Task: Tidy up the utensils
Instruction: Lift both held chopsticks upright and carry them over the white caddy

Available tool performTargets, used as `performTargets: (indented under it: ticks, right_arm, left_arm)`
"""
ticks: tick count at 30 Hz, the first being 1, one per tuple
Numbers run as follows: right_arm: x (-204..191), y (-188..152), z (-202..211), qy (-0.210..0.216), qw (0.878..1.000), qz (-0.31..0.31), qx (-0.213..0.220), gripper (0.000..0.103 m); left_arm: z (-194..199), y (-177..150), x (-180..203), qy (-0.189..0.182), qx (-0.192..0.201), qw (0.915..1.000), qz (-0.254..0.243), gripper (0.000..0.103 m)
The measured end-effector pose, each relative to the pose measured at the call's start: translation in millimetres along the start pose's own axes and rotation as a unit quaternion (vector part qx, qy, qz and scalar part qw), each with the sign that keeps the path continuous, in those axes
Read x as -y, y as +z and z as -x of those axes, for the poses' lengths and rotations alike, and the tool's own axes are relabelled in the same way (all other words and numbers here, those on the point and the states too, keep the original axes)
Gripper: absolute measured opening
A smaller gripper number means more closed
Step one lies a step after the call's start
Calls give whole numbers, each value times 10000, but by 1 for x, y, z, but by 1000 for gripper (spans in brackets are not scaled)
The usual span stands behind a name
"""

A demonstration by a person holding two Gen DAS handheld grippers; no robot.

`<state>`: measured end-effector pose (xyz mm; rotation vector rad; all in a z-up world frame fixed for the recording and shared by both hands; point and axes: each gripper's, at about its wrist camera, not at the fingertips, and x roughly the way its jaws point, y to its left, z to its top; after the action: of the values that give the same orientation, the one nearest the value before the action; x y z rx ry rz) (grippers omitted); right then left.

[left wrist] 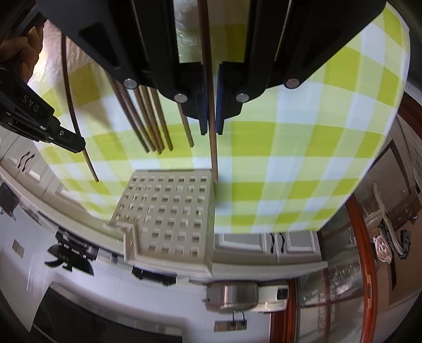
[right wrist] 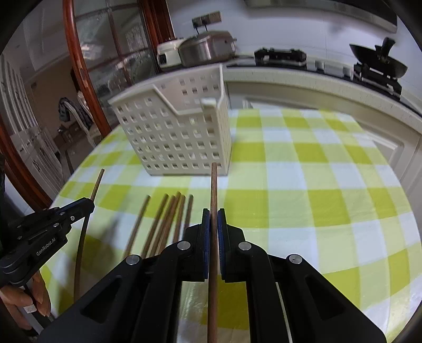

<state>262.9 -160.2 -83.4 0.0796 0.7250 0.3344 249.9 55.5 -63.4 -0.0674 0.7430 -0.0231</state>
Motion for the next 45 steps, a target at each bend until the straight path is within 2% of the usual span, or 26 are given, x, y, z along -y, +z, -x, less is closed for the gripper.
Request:
performTargets:
  ticks: [7,23,35,45]
  right_arm:
    - [-3,3,38,63,9990,44,438,8]
    - [-12,6,98,147,9933,146,1136,8]
    - [-14,4,125,124,9884,167,1507,8]
    - [-14,12,128,128,9850,196,1708,8]
  left_arm:
    - [41,1,5,9,511,9987,-45,6]
    - [96,-2,11,-17,1127,9936,-103,6]
    - [124,-4,20,-3,1543,9878,-207,6]
    - [132,5,27,-62,1830,9827,-270,6]
